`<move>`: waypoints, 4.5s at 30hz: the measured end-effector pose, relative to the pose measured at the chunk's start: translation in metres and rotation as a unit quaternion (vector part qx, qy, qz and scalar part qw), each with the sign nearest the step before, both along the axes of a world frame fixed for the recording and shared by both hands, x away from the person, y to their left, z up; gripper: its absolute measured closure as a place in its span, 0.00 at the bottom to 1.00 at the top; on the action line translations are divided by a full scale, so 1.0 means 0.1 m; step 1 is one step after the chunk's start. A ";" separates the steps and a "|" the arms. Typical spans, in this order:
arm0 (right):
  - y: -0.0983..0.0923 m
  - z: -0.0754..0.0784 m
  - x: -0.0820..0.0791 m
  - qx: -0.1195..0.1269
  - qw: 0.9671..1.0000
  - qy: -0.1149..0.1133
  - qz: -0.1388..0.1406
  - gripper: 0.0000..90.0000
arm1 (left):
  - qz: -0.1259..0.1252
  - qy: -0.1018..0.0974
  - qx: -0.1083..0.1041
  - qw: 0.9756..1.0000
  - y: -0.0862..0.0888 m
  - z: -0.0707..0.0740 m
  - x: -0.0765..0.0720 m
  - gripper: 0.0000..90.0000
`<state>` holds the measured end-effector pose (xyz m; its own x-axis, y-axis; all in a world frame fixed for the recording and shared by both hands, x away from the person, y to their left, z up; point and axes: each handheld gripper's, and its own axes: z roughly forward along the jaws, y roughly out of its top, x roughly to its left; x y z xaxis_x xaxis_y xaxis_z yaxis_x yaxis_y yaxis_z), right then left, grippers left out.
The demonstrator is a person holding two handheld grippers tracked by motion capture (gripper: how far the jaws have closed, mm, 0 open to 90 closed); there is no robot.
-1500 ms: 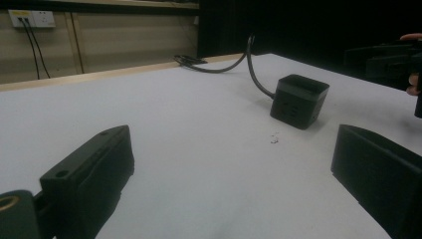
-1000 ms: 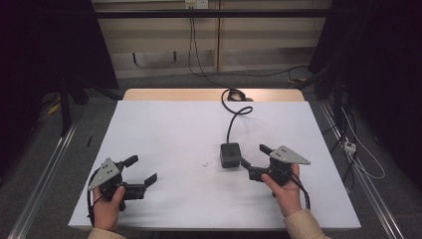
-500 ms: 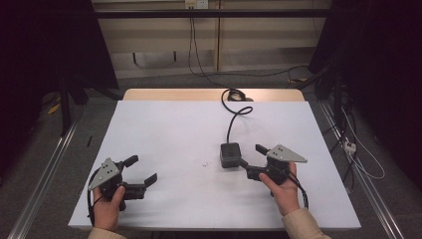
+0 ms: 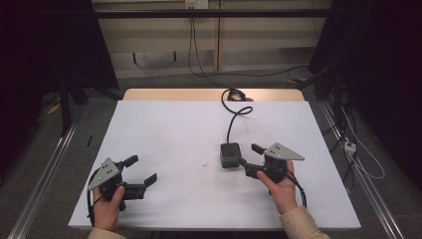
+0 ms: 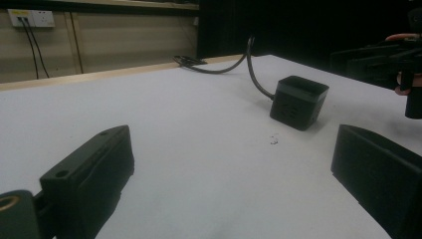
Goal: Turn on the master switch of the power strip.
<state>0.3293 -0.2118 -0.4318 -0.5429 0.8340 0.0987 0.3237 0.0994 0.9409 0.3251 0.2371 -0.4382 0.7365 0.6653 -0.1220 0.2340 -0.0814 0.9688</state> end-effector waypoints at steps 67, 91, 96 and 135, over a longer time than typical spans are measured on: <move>0.17 -0.02 0.15 -0.006 0.999 0.014 0.045 1.00 | -0.002 -0.002 0.000 1.000 0.01 0.00 0.00 0.03; 0.26 -0.03 0.24 -0.015 0.999 0.024 0.046 1.00 | 0.000 -0.003 -0.001 1.000 0.02 0.00 0.00 0.03; 0.27 -0.03 0.25 -0.011 0.999 0.025 0.044 1.00 | 0.001 -0.003 -0.003 1.000 0.02 0.00 0.00 0.03; 0.28 -0.07 0.26 -0.022 0.998 0.028 0.047 1.00 | -0.001 -0.001 -0.004 1.000 0.02 -0.01 0.01 0.03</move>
<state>0.3554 -0.1836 -0.4385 -0.6136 0.7837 0.0962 0.3631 0.1719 0.9158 0.3259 0.2387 -0.4388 0.7378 0.6632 -0.1260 0.2322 -0.0741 0.9698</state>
